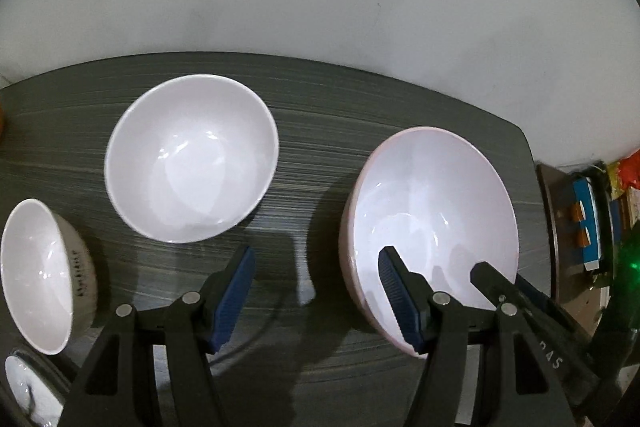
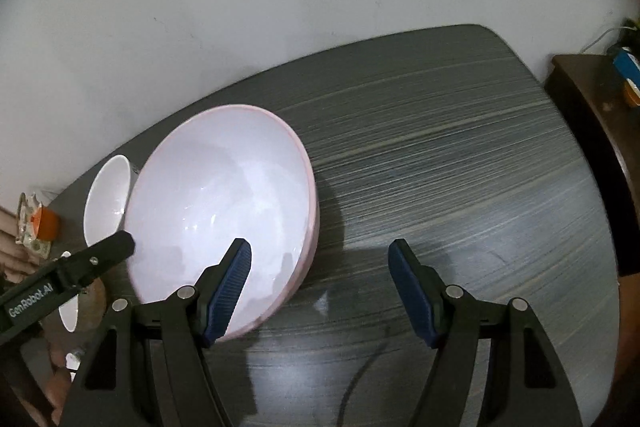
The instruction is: Organize plates and bowls
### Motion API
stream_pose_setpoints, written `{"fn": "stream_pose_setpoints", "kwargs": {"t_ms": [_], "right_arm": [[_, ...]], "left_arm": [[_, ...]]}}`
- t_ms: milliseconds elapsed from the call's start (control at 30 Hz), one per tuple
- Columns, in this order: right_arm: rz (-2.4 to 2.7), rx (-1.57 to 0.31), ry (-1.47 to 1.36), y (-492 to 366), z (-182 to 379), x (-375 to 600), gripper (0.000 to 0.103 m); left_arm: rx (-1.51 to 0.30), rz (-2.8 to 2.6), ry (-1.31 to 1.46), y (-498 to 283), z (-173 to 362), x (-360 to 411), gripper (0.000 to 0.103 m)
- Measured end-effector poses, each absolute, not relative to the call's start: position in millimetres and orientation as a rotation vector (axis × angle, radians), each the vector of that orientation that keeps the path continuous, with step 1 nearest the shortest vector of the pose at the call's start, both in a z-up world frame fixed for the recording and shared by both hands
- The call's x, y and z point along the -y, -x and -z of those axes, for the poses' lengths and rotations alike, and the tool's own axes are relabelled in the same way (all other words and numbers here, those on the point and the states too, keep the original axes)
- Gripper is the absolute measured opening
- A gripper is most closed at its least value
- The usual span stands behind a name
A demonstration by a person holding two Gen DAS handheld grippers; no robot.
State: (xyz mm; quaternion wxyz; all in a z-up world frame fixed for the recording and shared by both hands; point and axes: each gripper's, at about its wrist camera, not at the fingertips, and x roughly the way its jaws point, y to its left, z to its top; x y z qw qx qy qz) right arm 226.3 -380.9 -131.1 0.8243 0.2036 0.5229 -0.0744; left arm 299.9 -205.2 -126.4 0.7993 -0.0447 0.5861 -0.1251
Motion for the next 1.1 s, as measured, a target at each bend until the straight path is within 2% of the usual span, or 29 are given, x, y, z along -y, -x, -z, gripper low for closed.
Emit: {"fn": "stream_pose_setpoints", "kwargs": {"t_ms": [167,200,300,467,533,1100], "right_arm": [[0.153,-1.133,-0.464,-236,142,381,0.061],[0.149,-1.135,-0.468,-237,143,380,0.060],[0.138,-1.146,-0.472,-239,146,378,0.048],[0.105,-1.157,-0.487,-239,151,376,0.023],[0.105,-1.155,-0.457,-241,147,371,0.017],[0.078,-1.131,-0.483,-180,83,326,0.018]], "left_arm": [[-1.272,0.271,0.102,-305,134,207,0.065],[-1.274,0.273,0.104,-304,135,207,0.062],[-1.286,0.294,0.103,-303,136,204,0.033],[-1.282,0.356,0.124,-297,134,209,0.015],[-1.276,0.348,0.102,-294,131,210,0.015],[-1.205,0.346,0.078,-201,47,150,0.015]]}}
